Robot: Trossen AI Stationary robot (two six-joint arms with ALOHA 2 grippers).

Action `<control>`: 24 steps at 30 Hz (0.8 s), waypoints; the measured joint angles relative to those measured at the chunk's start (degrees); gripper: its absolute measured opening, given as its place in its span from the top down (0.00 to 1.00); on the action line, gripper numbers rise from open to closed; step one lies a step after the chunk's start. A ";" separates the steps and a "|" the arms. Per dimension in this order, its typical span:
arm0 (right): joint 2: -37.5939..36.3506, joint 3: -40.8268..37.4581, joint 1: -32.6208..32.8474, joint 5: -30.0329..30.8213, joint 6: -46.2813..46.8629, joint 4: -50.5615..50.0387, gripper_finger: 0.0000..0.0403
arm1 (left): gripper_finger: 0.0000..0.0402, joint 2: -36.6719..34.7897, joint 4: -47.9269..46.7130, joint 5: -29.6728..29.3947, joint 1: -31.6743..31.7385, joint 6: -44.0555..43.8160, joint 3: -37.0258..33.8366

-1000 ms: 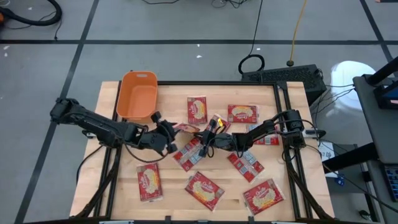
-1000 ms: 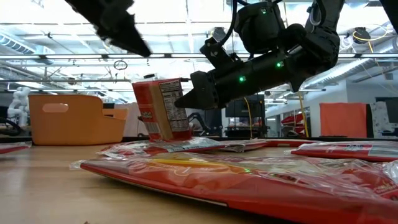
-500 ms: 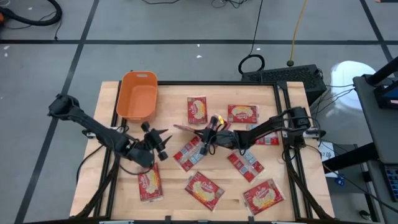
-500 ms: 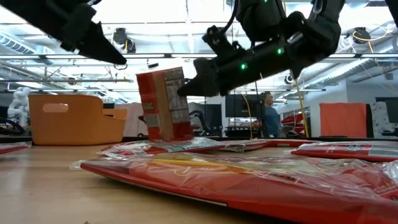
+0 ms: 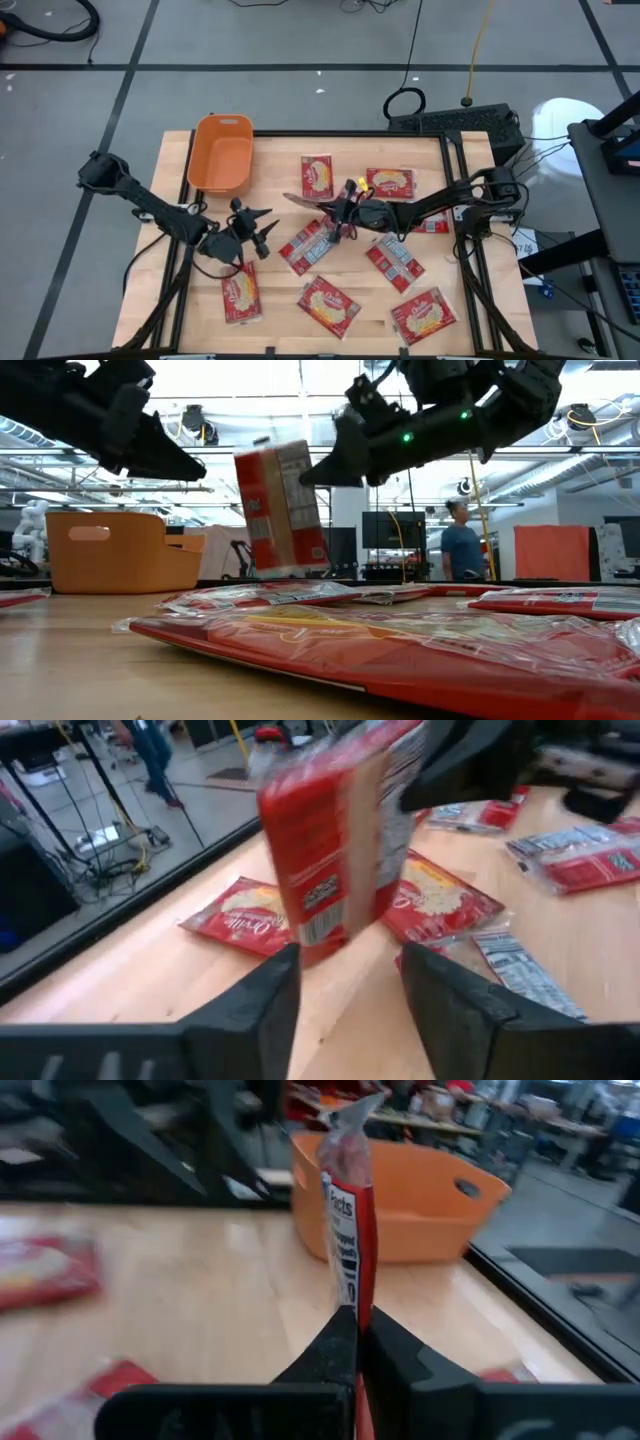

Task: Sort popcorn bags into baskets
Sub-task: Put the red popcorn bag into the orange bin

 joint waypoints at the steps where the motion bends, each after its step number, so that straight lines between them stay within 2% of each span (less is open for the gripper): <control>1: -0.01 -0.10 0.02 -0.85 0.01 1.30 1.00 | 0.49 0.08 0.77 0.31 0.33 0.25 0.00; 7: -0.28 -0.77 0.04 -5.57 0.02 5.07 1.00 | 0.32 0.51 7.10 2.97 1.04 5.89 0.00; 11: -0.28 -0.77 0.13 -7.85 0.05 6.61 1.00 | 0.26 0.86 8.89 5.36 1.38 9.14 0.00; 18: -0.28 -0.72 0.41 -9.10 0.22 8.22 1.00 | 0.31 1.17 10.03 12.25 4.71 9.65 0.00; 24: -0.28 -0.72 0.90 -10.60 0.19 8.21 1.00 | 0.40 2.01 11.28 13.25 6.89 11.14 0.00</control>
